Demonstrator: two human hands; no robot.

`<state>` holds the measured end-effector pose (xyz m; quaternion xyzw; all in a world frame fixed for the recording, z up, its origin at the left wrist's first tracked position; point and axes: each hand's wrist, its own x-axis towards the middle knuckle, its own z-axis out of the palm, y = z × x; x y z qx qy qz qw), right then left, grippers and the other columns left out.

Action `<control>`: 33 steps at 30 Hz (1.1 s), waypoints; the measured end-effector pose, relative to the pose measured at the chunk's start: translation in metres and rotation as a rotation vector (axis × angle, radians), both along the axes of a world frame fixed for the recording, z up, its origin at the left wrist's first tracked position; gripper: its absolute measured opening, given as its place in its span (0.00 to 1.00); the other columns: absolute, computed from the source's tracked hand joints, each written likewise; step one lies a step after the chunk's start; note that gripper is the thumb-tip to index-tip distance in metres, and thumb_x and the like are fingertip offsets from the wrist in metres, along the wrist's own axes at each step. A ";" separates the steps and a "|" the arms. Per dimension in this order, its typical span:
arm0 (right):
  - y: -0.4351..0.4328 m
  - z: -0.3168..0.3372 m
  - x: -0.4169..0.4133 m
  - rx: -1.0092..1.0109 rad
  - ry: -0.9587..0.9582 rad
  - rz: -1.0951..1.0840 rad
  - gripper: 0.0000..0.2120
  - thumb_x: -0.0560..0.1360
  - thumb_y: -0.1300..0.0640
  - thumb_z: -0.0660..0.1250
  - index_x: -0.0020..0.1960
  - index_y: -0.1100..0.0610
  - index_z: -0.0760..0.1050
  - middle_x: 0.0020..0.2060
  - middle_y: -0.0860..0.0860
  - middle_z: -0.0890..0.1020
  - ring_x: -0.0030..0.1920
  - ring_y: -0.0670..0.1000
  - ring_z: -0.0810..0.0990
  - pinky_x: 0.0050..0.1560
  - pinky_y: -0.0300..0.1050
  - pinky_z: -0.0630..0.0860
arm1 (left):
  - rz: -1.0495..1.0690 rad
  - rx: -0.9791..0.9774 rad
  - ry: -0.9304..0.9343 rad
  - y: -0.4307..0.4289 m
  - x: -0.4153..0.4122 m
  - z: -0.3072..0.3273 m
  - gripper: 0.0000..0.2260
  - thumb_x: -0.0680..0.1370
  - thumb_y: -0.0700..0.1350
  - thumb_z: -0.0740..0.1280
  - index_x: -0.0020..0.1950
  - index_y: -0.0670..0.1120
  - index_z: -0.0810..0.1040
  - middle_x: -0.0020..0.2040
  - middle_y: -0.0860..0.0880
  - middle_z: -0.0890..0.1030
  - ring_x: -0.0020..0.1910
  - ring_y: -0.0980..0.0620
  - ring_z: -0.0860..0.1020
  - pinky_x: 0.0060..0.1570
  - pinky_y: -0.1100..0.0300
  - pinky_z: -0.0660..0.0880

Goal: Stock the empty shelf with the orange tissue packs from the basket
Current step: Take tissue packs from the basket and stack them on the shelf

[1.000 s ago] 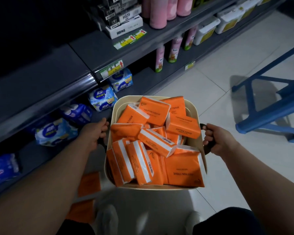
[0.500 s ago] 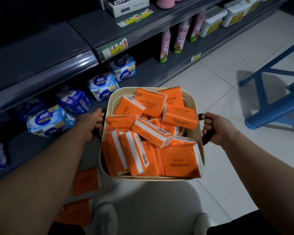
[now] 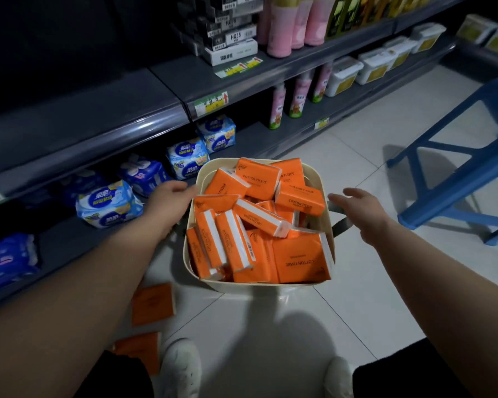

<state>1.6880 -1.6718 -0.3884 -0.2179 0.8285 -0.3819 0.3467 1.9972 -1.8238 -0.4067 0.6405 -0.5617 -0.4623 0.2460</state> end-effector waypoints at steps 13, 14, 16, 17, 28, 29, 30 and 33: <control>0.013 -0.007 0.066 0.050 0.230 0.410 0.33 0.69 0.44 0.72 0.71 0.47 0.65 0.69 0.52 0.71 0.65 0.58 0.72 0.59 0.54 0.73 | -0.389 -0.221 -0.539 0.055 -0.039 0.014 0.26 0.66 0.66 0.69 0.59 0.52 0.77 0.55 0.51 0.80 0.51 0.48 0.79 0.45 0.57 0.74; 0.013 -0.010 0.066 0.051 0.229 0.423 0.33 0.69 0.43 0.72 0.71 0.46 0.65 0.69 0.52 0.70 0.66 0.58 0.72 0.60 0.54 0.72 | -0.411 -0.227 -0.572 0.057 -0.043 0.013 0.24 0.66 0.65 0.70 0.55 0.52 0.78 0.52 0.51 0.80 0.48 0.49 0.79 0.42 0.58 0.73; 0.012 -0.014 0.067 0.052 0.223 0.437 0.33 0.69 0.40 0.71 0.70 0.44 0.65 0.69 0.50 0.71 0.66 0.58 0.72 0.59 0.55 0.73 | -0.443 -0.195 -0.566 0.058 -0.049 0.011 0.17 0.67 0.61 0.72 0.48 0.51 0.78 0.46 0.52 0.80 0.42 0.51 0.79 0.39 0.59 0.74; 0.011 -0.016 0.067 0.051 0.224 0.446 0.32 0.69 0.39 0.71 0.70 0.43 0.65 0.68 0.50 0.71 0.65 0.58 0.73 0.59 0.55 0.73 | -0.449 -0.168 -0.548 0.058 -0.051 0.011 0.14 0.67 0.58 0.73 0.45 0.51 0.77 0.44 0.53 0.80 0.41 0.52 0.79 0.38 0.59 0.75; -0.018 -0.034 0.094 0.149 0.378 0.572 0.33 0.64 0.48 0.75 0.67 0.44 0.69 0.62 0.51 0.76 0.60 0.58 0.75 0.62 0.57 0.73 | -0.167 -0.206 -0.147 0.033 0.013 0.057 0.15 0.67 0.45 0.77 0.49 0.50 0.77 0.44 0.51 0.80 0.41 0.55 0.78 0.40 0.61 0.74; -0.020 -0.034 0.096 0.141 0.381 0.580 0.29 0.66 0.50 0.73 0.65 0.45 0.71 0.59 0.52 0.78 0.57 0.57 0.76 0.60 0.57 0.74 | -0.148 -0.202 -0.115 0.033 0.020 0.060 0.15 0.67 0.44 0.77 0.49 0.50 0.76 0.43 0.51 0.80 0.40 0.55 0.78 0.39 0.60 0.74; -0.022 -0.033 0.096 0.124 0.370 0.580 0.25 0.68 0.52 0.71 0.64 0.47 0.72 0.57 0.53 0.79 0.54 0.56 0.78 0.57 0.56 0.76 | -0.130 -0.197 -0.081 0.032 0.025 0.062 0.15 0.68 0.43 0.77 0.49 0.50 0.76 0.42 0.50 0.80 0.39 0.54 0.79 0.38 0.59 0.74; -0.027 -0.022 0.094 0.049 0.367 0.537 0.18 0.72 0.54 0.66 0.62 0.51 0.75 0.52 0.54 0.82 0.46 0.53 0.79 0.51 0.51 0.77 | -0.079 -0.223 -0.051 0.031 0.040 0.069 0.17 0.69 0.40 0.76 0.52 0.50 0.74 0.43 0.51 0.79 0.39 0.54 0.78 0.36 0.61 0.72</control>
